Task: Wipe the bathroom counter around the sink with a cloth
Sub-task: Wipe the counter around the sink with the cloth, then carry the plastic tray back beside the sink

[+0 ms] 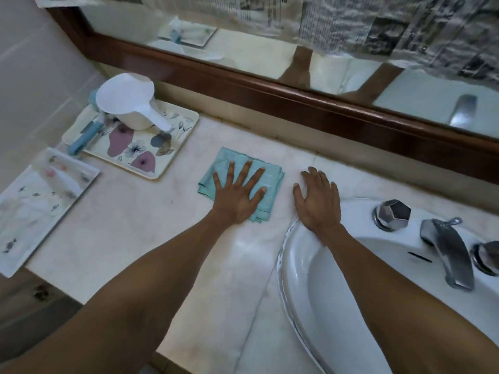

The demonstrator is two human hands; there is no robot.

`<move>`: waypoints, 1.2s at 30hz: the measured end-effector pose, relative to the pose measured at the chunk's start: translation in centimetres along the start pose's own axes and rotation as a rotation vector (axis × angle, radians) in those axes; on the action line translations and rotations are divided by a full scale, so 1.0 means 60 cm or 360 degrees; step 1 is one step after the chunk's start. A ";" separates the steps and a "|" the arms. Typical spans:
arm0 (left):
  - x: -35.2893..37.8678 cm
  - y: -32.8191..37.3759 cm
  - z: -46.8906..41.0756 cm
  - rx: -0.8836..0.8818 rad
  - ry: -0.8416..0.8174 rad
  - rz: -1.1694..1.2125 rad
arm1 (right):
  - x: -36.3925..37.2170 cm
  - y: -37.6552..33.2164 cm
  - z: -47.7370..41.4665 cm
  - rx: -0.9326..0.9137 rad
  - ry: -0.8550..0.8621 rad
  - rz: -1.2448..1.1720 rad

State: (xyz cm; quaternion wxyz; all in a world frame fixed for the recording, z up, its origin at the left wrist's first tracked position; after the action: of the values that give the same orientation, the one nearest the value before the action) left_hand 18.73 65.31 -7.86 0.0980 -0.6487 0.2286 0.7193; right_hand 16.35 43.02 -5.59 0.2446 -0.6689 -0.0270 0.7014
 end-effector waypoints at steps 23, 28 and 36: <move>-0.310 -0.284 0.352 -0.0931 0.0456 0.0500 | 0.005 -0.508 0.072 -0.0454 -0.0567 -0.0560; -0.316 -0.429 0.493 -0.1349 0.0663 0.0527 | 0.094 -0.675 0.106 -0.0599 -0.0734 -0.0338; -0.238 -0.592 0.630 -0.1975 0.0843 0.0663 | 0.239 -0.845 0.130 -0.0760 -0.0890 -0.0003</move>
State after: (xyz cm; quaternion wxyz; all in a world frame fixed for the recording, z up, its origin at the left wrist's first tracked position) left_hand 2.68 115.93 0.99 -0.4886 -0.6808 -0.0881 0.5386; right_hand 24.72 95.26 0.46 0.0654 -0.4896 -0.2563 0.8308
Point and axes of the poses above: each hand's wrist, its own z-axis away from the middle knuckle, its own x-axis out of the palm, y = z × x, the point moved 1 cm from there along -z, towards the middle knuckle, and after that the axes turned 14 degrees about x, right-handed, at the moved point
